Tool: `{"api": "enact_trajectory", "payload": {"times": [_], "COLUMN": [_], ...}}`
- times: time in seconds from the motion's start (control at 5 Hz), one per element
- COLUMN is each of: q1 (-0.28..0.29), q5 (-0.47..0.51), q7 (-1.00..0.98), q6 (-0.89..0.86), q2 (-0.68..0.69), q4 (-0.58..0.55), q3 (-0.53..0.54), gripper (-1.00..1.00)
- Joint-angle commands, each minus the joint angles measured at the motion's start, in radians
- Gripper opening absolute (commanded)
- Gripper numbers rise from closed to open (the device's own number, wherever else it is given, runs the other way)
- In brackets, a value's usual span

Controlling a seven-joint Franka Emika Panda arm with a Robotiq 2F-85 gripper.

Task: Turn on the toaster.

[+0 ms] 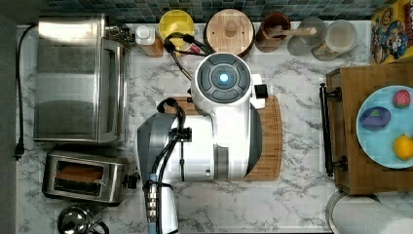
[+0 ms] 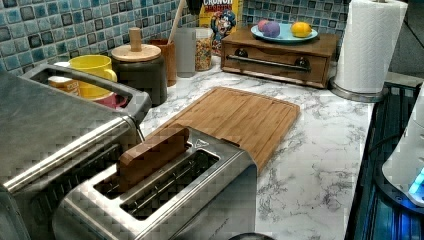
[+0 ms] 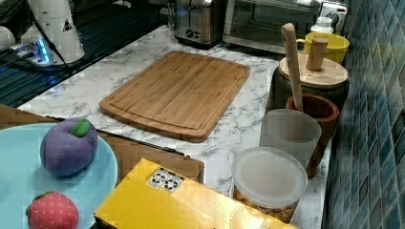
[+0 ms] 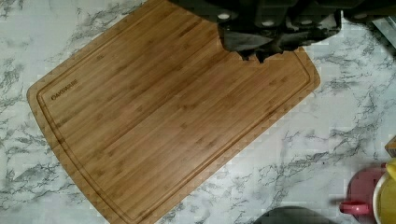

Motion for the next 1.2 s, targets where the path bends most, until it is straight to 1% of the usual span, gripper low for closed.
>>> {"api": "enact_trajectory", "payload": {"times": [0.2, 0.4, 0.6, 0.8, 1.0, 1.2], "q1": [0.021, 0.054, 0.087, 0.099, 0.130, 0.167], "q5": [0.021, 0.040, 0.081, 0.119, 0.144, 0.139], "q7": [-0.093, -0.152, -0.198, -0.240, -0.282, -0.283], "q6": [0.069, 0.125, 0.158, 0.202, 0.207, 0.229], "q2": [-0.064, -0.127, -0.161, -0.182, -0.187, -0.206], "q4": [-0.101, -0.195, -0.263, -0.322, -0.364, -0.423], "q3": [0.024, 0.051, 0.072, 0.098, 0.100, 0.100], "gripper": [-1.00, -1.00, -1.00, -1.00, -1.00, -1.00]}}
